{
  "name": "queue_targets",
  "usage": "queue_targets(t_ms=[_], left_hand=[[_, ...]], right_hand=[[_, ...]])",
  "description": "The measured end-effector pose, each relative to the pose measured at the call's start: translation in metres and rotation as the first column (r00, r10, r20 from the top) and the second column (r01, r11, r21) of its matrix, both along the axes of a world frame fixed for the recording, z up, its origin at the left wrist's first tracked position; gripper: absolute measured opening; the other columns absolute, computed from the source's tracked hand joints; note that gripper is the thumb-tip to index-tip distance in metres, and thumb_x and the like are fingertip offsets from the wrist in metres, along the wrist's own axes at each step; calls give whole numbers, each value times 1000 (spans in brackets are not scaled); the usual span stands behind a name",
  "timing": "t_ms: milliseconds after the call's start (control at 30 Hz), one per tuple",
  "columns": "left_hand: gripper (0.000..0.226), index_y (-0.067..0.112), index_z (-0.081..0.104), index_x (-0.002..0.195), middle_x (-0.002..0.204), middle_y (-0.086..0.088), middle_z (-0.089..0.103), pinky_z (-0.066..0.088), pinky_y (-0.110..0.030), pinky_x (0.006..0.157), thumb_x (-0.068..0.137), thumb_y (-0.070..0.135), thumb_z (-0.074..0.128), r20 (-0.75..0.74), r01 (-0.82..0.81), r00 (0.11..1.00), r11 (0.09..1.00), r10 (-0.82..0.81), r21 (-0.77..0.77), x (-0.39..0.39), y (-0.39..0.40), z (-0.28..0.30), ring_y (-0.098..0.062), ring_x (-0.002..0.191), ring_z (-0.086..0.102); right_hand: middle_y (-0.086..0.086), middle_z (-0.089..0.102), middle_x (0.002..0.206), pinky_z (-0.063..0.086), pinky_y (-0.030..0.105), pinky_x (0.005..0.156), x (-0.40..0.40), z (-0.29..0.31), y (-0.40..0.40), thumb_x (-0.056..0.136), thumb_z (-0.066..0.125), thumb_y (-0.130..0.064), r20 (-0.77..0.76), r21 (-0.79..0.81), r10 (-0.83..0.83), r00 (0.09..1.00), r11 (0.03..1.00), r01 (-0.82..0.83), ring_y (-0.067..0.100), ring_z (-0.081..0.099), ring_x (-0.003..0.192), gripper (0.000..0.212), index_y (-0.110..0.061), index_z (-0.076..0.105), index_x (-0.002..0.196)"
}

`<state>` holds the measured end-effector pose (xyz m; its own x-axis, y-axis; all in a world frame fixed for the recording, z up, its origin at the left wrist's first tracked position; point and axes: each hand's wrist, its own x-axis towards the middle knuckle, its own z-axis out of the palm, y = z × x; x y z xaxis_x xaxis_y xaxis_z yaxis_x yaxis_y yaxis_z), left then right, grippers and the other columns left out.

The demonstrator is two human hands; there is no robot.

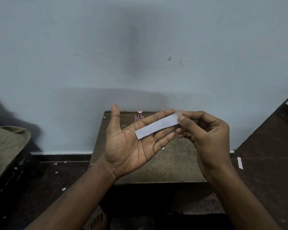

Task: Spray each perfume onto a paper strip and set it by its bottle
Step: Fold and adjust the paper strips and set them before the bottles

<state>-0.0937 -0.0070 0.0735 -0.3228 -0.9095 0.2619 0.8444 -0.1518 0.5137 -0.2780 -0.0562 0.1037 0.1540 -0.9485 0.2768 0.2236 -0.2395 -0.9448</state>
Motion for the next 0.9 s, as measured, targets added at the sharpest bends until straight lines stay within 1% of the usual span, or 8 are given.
queue_targets(t_ms=[200, 367, 467, 600, 667, 733, 800, 900], left_hand=[[131, -11, 15, 162, 169, -33, 18, 4, -50, 133, 87, 96, 25, -11, 5, 1000, 1000, -5, 9, 1, 0, 1, -47, 160, 11], [131, -10, 14, 162, 170, -30, 19, 7, -48, 133, 87, 96, 28, -26, 11, 1000, 1000, -10, 11, -2, 3, 3, -42, 161, 15], [131, -9, 13, 163, 171, -30, 18, 4, -47, 133, 87, 96, 28, -39, 26, 999, 1000, -25, 11, 0, 3, 3, -41, 161, 15], [127, -7, 15, 163, 171, -28, 20, 0, -46, 133, 88, 95, 26, -21, 46, 999, 998, -46, 34, 3, 6, 1, -40, 161, 15], [124, -7, 18, 163, 170, -29, 22, 2, -45, 134, 90, 93, 26, -11, 57, 998, 997, -56, 60, 5, 6, 0, -39, 161, 17], [119, -7, 26, 161, 167, -28, 31, 13, -44, 132, 93, 90, 24, 62, 10, 998, 995, -16, 103, 5, 5, 2, -38, 159, 27], [109, -6, 39, 156, 159, -25, 48, 28, -42, 126, 96, 84, 23, 211, -96, 976, 980, 58, 173, 0, 4, 6, -33, 151, 44], [87, 0, 61, 138, 134, -20, 71, 52, -39, 112, 94, 72, 40, 514, -311, 848, 910, 134, 276, -12, -1, 4, -30, 128, 68]], right_hand=[[16, 76, 76, 61, 28, 64, 2, -3, -3, 90, 75, 1, 0, -10, -6, 1000, 1000, 6, 20, 71, 64, 8, 0, 78, 97], [16, 77, 79, 60, 31, 66, 1, -5, -4, 91, 77, -2, -18, -24, -36, 999, 999, 36, 24, 73, 67, 8, -2, 80, 99], [17, 77, 77, 60, 35, 66, -1, -8, -6, 91, 78, -2, -29, -35, -69, 997, 997, 68, 26, 72, 67, 6, -4, 81, 96], [17, 76, 77, 60, 32, 65, -7, -11, -9, 91, 78, -3, -39, -21, -102, 994, 995, 102, 26, 72, 67, 6, -4, 81, 96], [16, 77, 76, 60, 31, 65, -12, -13, -16, 91, 79, -3, -56, -6, -134, 989, 991, 134, 24, 72, 66, 5, -4, 81, 95], [12, 77, 74, 60, 30, 65, -16, -15, -26, 91, 79, -3, -76, 11, -168, 983, 985, 170, 21, 72, 65, 4, -6, 81, 93], [11, 77, 75, 60, 30, 66, -22, -20, -37, 92, 79, -5, -108, 38, -175, 979, 983, 180, 20, 73, 67, 4, -8, 82, 93], [12, 78, 78, 61, 32, 70, -29, -30, -53, 95, 77, -8, -212, 95, -124, 969, 985, 147, 19, 74, 69, 6, -8, 81, 98]])
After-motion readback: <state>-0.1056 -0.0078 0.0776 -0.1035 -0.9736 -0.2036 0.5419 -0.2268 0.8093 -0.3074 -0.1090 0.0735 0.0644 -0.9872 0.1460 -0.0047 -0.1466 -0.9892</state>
